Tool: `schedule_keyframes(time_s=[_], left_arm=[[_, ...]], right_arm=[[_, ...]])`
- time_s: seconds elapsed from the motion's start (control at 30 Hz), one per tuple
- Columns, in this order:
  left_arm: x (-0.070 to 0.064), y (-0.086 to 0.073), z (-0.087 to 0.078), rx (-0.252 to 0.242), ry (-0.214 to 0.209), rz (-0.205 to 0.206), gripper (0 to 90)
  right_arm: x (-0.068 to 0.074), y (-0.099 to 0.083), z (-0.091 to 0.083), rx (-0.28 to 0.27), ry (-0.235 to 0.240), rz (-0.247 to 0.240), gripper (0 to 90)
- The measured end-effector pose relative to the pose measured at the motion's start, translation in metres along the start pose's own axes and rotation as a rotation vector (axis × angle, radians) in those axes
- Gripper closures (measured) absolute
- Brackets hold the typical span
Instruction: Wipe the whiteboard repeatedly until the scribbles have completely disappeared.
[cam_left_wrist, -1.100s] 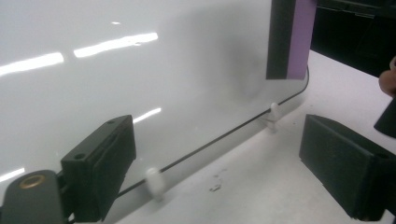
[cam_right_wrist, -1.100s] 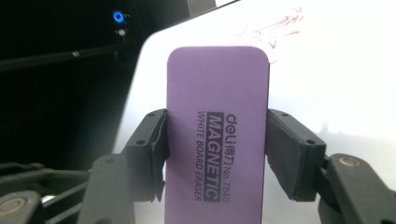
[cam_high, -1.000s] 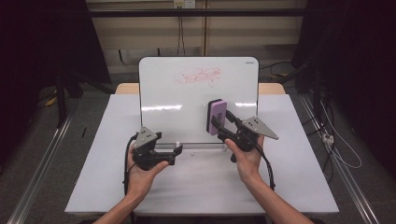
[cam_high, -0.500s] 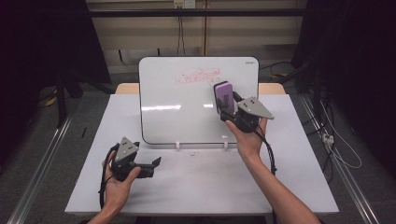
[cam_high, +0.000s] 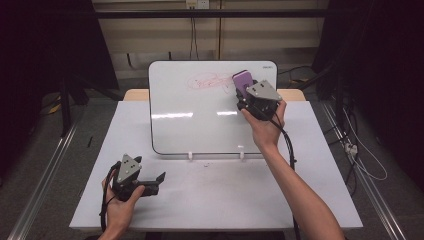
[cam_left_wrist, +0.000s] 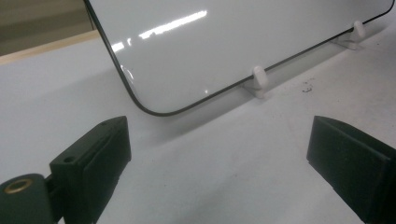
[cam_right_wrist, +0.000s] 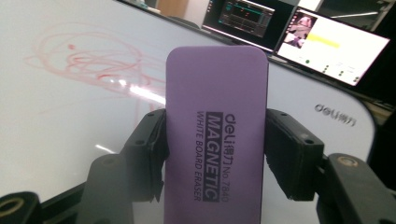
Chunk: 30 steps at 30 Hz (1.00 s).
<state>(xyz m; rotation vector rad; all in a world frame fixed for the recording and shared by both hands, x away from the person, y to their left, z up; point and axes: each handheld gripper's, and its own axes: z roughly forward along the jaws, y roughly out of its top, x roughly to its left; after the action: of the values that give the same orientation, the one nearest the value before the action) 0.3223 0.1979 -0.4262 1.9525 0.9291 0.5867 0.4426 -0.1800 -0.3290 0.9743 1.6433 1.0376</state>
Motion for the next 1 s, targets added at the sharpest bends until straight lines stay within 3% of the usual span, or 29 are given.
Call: schedule_keyframes(time_s=[0.2,0.37,0.53,0.6,0.77,1.0], left_arm=[[0.002,-0.001,0.001,0.004,0.003,-0.007,6.1],[0.005,-0.002,0.002,0.006,-0.003,-0.013,6.1],[0.007,-0.003,0.001,0.003,-0.004,-0.025,6.2],[0.008,-0.003,0.001,0.003,-0.001,-0.03,6.2],[0.01,-0.004,0.001,0.004,-0.005,-0.045,6.2],[0.013,-0.005,0.0,-0.003,0.0,-0.081,5.1]], right_arm=[[-0.004,0.014,0.015,0.029,-0.046,-0.073,41.9],[0.001,0.017,0.028,0.048,-0.09,-0.152,42.0],[0.004,0.013,0.035,0.036,-0.11,-0.148,42.0],[0.007,0.013,0.036,0.033,-0.124,-0.169,42.0],[0.015,0.013,0.034,0.036,-0.093,-0.186,42.1],[0.044,0.008,0.033,0.032,-0.004,-0.211,42.1]])
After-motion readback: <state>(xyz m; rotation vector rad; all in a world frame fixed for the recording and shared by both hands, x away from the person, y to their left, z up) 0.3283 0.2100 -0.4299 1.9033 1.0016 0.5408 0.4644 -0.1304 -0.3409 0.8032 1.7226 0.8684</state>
